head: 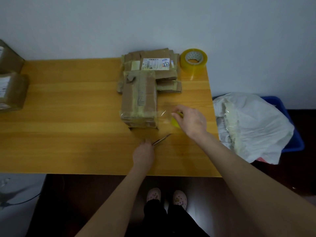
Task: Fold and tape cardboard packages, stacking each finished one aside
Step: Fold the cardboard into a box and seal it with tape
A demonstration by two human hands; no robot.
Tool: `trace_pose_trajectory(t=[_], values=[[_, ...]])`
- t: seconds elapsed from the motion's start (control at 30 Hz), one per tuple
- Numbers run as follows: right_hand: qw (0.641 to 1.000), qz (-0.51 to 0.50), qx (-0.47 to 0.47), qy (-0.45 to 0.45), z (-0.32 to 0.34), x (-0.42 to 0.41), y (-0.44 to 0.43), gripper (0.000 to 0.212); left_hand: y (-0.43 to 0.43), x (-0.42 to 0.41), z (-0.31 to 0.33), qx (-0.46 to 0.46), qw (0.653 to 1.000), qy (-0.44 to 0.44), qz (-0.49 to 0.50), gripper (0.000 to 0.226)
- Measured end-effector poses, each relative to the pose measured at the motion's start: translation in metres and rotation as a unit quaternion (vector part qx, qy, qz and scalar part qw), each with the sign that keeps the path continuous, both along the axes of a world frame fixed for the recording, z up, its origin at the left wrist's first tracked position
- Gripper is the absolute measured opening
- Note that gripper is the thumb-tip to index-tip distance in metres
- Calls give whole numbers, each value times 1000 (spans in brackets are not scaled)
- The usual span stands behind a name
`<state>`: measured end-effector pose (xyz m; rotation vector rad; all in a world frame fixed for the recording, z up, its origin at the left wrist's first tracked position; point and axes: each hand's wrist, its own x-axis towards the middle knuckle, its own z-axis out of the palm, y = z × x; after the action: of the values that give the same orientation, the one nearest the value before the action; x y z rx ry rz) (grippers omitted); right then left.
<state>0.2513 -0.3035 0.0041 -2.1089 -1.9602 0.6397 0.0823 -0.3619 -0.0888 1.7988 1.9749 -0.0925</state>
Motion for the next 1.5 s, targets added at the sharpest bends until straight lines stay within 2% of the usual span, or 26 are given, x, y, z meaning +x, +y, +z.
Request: trace_pose_trajectory(t=[0.07,0.2,0.33,0.4,0.63,0.8,1.17,1.3,1.4,1.5], values=[[1000,0,-12,-2,3,-2,-1,22,-20,0,22,27,997,-60,39,17],[999,-9,-33,-10,6,-5,-3,23,-47,3,68,160,971,-165,67,10],[999,-20,-35,-15,7,-9,-6,23,-38,14,94,216,961,-163,50,39],[999,-23,-37,-14,7,-9,-7,23,-36,16,94,238,961,-139,13,41],[999,-18,-26,-27,8,-10,-10,24,-30,21,92,210,975,-67,-3,45],[999,-23,-26,-10,10,-8,-10,24,-25,28,94,224,973,-61,0,43],[999,-18,-26,-9,6,-7,-4,22,-5,28,84,155,988,-23,11,45],[999,-33,-21,17,1,-3,-4,20,-6,24,80,137,988,67,-37,38],[996,-64,-16,57,-2,0,-3,19,-10,13,66,80,985,145,-43,28],[995,-63,-14,77,-5,5,-2,20,-9,1,46,62,986,145,-50,21]])
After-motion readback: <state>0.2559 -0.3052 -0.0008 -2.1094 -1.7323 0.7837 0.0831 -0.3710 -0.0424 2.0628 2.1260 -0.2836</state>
